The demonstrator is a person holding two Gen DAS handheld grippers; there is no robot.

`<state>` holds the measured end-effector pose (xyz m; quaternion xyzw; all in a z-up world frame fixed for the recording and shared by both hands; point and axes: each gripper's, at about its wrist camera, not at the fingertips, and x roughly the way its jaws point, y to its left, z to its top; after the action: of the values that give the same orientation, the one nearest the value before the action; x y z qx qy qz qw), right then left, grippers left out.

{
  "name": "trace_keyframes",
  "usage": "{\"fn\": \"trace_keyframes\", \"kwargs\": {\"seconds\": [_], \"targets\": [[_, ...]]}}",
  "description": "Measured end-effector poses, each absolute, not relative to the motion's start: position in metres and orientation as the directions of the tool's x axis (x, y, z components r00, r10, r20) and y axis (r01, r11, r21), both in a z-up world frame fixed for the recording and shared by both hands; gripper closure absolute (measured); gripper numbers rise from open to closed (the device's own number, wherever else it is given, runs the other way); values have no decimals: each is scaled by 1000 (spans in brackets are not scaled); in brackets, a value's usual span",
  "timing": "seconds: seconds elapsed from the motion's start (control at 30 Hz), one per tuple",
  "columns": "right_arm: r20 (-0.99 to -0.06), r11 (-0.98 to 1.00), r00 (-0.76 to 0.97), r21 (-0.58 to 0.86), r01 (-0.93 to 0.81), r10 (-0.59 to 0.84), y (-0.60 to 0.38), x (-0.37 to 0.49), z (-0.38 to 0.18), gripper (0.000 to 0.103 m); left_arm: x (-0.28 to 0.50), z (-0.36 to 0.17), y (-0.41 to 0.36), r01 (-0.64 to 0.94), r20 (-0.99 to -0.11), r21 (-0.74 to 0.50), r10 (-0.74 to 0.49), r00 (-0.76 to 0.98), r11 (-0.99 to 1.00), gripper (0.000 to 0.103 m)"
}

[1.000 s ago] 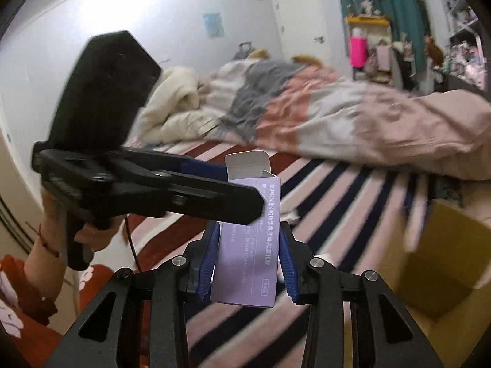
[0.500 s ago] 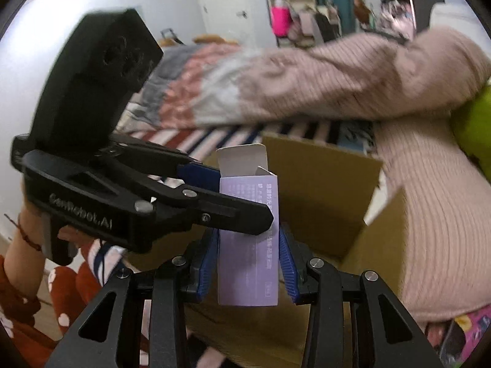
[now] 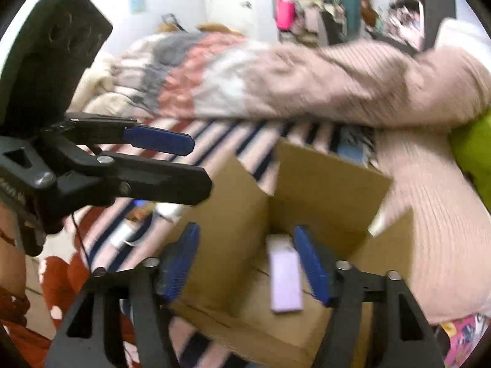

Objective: Organize rigid objects
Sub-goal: 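Carry the lavender box into the cardboard box and open the right gripper, then grasp the white USB adapter with the right gripper and lift it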

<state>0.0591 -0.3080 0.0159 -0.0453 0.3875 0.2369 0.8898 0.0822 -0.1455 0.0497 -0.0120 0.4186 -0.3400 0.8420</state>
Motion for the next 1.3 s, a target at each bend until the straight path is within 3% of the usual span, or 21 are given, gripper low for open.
{"fn": "trace_keyframes", "kwargs": {"seconds": [0.07, 0.27, 0.57, 0.67, 0.87, 1.07, 1.17, 1.3], "targets": [[-671, 853, 594, 112, -509, 443, -287, 51, 24, 14, 70, 51, -113, 512, -704, -251, -518, 486, 821, 30], [-630, 746, 542, 91, -660, 556, -202, 31, 20, 10, 42, 26, -19, 338, -712, -216, -385, 587, 916, 27], [-714, 599, 293, 216, -771, 635, -105, 27, -74, 12, 15, -43, 48, 200, -761, -206, -285, 582, 958, 27], [-758, 609, 266, 210, -765, 596, -93, 33, -110, 23, 12, -60, 58, 176, -780, -192, -259, 569, 966, 27], [-786, 639, 251, 223, -736, 565, -86, 44, -145, 30, 9, -79, 71, 149, -794, -217, -263, 547, 965, 27], [-814, 578, 241, 136, -805, 528, -69, 40, -152, 40, 8, -86, 72, 147, -800, -223, -267, 537, 964, 27], [-831, 551, 269, 54, -833, 488, -62, 32, -153, 60, 8, -88, 71, 143, -805, -230, -271, 527, 963, 27], [-820, 539, 300, 13, -842, 488, -62, 23, -144, 70, 5, -88, 66, 159, -808, -246, -293, 512, 956, 27]]}}
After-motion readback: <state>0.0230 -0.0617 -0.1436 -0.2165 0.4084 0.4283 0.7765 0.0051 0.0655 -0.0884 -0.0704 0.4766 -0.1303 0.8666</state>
